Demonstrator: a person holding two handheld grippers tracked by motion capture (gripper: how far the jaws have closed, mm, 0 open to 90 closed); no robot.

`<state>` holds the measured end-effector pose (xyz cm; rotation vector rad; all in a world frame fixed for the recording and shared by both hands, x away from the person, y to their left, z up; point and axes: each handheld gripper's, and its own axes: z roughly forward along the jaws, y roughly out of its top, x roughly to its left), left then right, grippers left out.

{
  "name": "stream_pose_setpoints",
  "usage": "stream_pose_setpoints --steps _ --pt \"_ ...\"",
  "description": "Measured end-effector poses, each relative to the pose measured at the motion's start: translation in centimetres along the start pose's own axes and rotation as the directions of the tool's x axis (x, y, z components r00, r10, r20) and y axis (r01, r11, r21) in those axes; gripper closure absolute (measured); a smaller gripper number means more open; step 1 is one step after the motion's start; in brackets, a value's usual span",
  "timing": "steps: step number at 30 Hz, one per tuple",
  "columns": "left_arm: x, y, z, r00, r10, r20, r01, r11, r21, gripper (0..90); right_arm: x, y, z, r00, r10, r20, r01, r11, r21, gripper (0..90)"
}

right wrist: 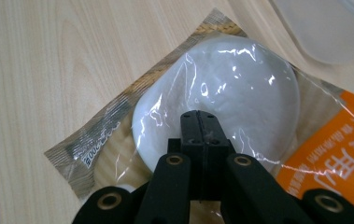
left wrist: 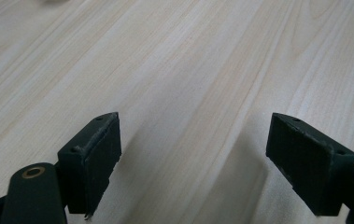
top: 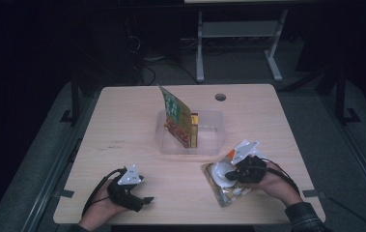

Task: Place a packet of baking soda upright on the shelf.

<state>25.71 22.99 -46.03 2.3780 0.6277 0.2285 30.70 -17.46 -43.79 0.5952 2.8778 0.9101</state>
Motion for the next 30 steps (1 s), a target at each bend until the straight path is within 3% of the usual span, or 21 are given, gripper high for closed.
stream_pose_setpoints --steps 11,14,21,25,28,30 --pt "-0.3 0.3 0.0 0.9999 0.003 0.016 -0.003 0.9999 -0.011 17.6 2.1 1.8 1.5 0.9945 -0.071 -0.077 0.070 0.997 -0.013 90.0" --pt "-0.3 0.4 -0.1 0.9996 0.009 0.026 -0.008 0.9998 -0.019 17.6 3.6 3.1 2.6 0.9848 -0.126 -0.120 0.125 0.992 -0.019 90.0" --pt "-0.5 0.7 -0.3 0.9994 0.007 0.034 -0.005 0.9984 -0.057 17.6 5.4 4.8 4.1 0.9686 -0.183 -0.169 0.178 0.983 -0.043 90.0" --pt "-0.6 1.2 -0.5 0.9990 0.002 0.045 0.001 0.9965 -0.084 17.6 7.1 6.3 5.3 0.9529 -0.226 -0.202 0.218 0.974 -0.062 90.0" --pt "-0.8 1.7 -0.2 0.9983 -0.005 0.058 0.011 0.9949 -0.100 17.6 7.8 6.8 5.7 0.9486 -0.240 -0.207 0.230 0.971 -0.071 90.0" --pt "-1.0 2.3 0.0 0.9977 -0.002 0.068 0.010 0.9935 -0.113 17.6 7.9 6.8 5.7 0.9534 -0.234 -0.190 0.222 0.972 -0.083 90.0"
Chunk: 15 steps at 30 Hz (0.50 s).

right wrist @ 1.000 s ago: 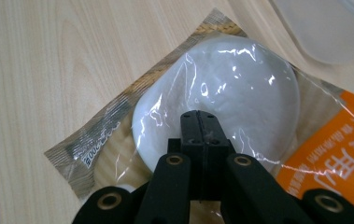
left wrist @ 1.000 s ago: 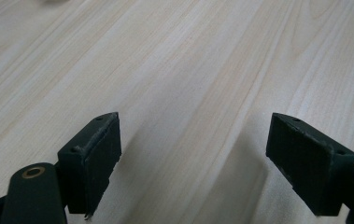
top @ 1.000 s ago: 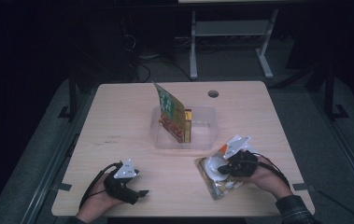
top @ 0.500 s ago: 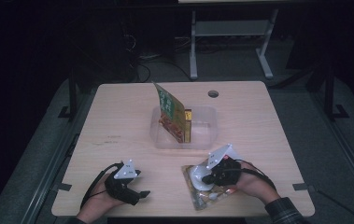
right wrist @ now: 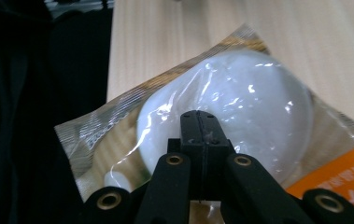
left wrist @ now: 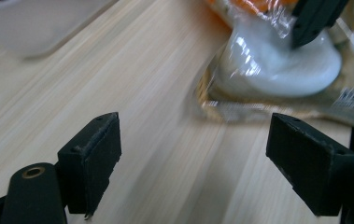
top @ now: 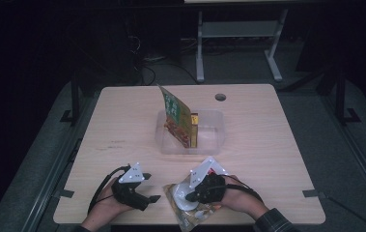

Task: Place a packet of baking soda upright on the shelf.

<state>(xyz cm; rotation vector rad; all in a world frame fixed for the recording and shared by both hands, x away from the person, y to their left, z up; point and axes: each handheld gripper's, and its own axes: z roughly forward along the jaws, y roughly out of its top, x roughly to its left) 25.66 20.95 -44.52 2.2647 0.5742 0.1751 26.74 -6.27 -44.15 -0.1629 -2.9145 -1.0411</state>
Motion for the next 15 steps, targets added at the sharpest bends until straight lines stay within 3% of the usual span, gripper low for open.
stream_pose_setpoints --steps 3,5,10,11,12,14,15 --pt "-0.2 0.6 0.3 0.9999 0.010 0.008 -0.010 0.9999 -0.005 17.7 -0.2 -0.3 -0.5 0.9996 0.020 0.020 -0.020 0.999 -0.025 90.0" --pt "-0.4 1.6 1.1 0.9997 0.012 0.022 -0.012 0.9997 -0.023 18.0 -0.6 -1.2 -2.0 0.9947 0.076 0.069 -0.070 0.994 -0.078 81.6" --pt "-0.4 2.8 2.4 0.9986 0.030 0.044 -0.029 0.9995 -0.015 19.4 -0.8 -3.0 -5.0 0.9663 0.200 0.161 -0.178 0.973 -0.144 65.3" --pt "-0.4 2.8 2.4 0.9986 0.030 0.044 -0.029 0.9995 -0.015 19.8 -0.8 -3.0 -5.0 0.9663 0.200 0.161 -0.178 0.973 -0.144 65.3" --pt "-0.5 3.3 3.1 0.9977 0.035 0.059 -0.034 0.9994 -0.006 19.9 -0.8 -3.9 -6.2 0.9444 0.272 0.184 -0.242 0.955 -0.172 58.3" --pt "-0.5 3.5 3.5 0.9974 0.034 0.064 -0.033 0.9994 -0.010 20.9 -0.8 -4.6 -7.0 0.9301 0.301 0.210 -0.262 0.945 -0.194 53.0" --pt "-0.6 3.8 4.0 0.9963 0.035 0.078 -0.035 0.9994 -0.002 20.9 -0.8 -4.6 -7.0 0.9301 0.301 0.210 -0.262 0.945 -0.194 53.0"
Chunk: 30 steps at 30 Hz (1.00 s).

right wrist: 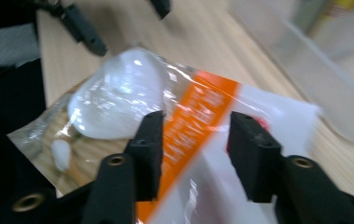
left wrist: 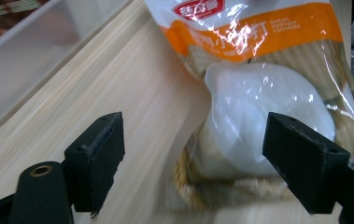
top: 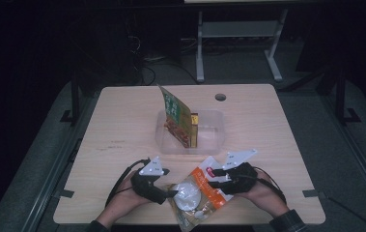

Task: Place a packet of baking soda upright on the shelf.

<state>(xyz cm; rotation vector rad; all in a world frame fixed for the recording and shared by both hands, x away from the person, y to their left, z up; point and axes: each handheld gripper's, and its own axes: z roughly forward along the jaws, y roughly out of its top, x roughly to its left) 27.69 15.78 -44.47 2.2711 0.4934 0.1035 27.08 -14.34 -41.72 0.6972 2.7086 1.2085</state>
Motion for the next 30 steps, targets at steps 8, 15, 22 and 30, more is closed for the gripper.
stream_pose_setpoints --steps 8,15,22,30 --pt "-0.4 1.3 2.9 0.9976 0.016 0.068 -0.019 0.9987 0.048 24.8 -1.0 -2.6 -2.4 0.9921 0.098 0.079 -0.095 0.995 -0.038 42.7" --pt "-0.1 1.5 3.9 0.9853 -0.026 0.169 0.018 0.9985 0.051 43.3 -1.2 -3.1 -3.0 0.9884 0.116 0.098 -0.110 0.992 -0.069 41.4" --pt "-0.3 1.5 3.9 0.9756 -0.027 0.218 0.014 0.9979 0.064 62.6 -1.2 -3.0 -3.0 0.9876 0.115 0.107 -0.106 0.991 -0.087 39.4" --pt "-1.1 1.8 3.4 0.9777 0.029 0.208 -0.044 0.9968 0.067 87.6 -1.5 -2.9 -3.5 0.9820 0.138 0.129 -0.120 0.983 -0.137 35.0"
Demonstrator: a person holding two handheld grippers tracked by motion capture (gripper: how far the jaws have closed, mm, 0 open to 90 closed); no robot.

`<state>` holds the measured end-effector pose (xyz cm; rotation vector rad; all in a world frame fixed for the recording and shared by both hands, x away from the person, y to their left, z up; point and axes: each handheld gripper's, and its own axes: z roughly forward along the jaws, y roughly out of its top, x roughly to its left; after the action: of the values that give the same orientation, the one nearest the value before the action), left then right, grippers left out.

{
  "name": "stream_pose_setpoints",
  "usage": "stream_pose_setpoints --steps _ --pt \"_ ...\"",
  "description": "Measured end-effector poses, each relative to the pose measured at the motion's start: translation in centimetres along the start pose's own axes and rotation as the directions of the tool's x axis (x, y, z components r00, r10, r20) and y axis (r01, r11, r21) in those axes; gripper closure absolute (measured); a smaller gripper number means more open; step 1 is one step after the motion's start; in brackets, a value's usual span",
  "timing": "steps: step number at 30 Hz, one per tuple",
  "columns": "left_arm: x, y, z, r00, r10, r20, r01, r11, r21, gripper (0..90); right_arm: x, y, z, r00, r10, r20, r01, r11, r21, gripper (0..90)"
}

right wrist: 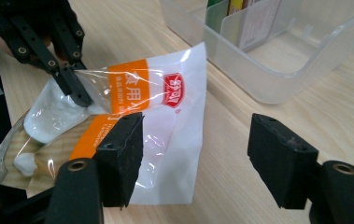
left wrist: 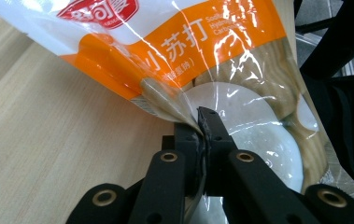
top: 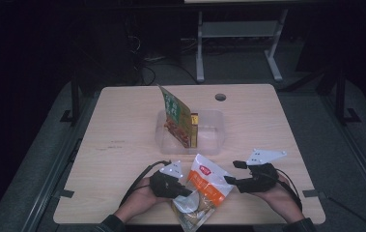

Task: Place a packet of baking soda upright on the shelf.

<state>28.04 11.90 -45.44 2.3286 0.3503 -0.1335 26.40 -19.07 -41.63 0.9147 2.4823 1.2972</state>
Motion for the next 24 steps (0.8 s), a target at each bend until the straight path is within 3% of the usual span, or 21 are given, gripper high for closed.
stream_pose_setpoints --steps 9,15,19,21,22,24 --pt "-0.3 -0.2 -2.0 0.9998 -0.017 0.004 0.018 0.9972 -0.073 88.6 -0.3 0.0 -0.3 0.9992 0.029 -0.026 -0.030 0.999 -0.028 31.7" --pt "-0.5 -0.7 -4.1 0.9987 -0.034 -0.038 0.029 0.9907 -0.133 88.9 -0.2 0.1 -0.3 0.9983 0.040 -0.042 -0.042 0.998 -0.036 30.8" --pt "-0.2 -0.9 -5.6 0.9944 -0.059 -0.087 0.042 0.9820 -0.184 89.2 -0.2 0.2 -0.5 0.9969 0.045 -0.064 -0.049 0.997 -0.066 30.7" --pt "0.0 -1.1 -6.5 0.9902 -0.073 -0.119 0.045 0.9740 -0.222 89.2 -0.2 0.2 -0.4 0.9965 0.044 -0.071 -0.050 0.996 -0.071 30.6" --pt "0.1 -1.1 -7.4 0.9855 -0.087 -0.145 0.048 0.9660 -0.254 89.3 -0.2 0.2 -0.4 0.9960 0.046 -0.076 -0.052 0.996 -0.076 30.5" --pt "0.1 -1.1 -7.7 0.9835 -0.090 -0.157 0.046 0.9633 -0.264 89.3 -0.2 0.2 -0.3 0.9953 0.049 -0.083 -0.056 0.995 -0.078 30.4"
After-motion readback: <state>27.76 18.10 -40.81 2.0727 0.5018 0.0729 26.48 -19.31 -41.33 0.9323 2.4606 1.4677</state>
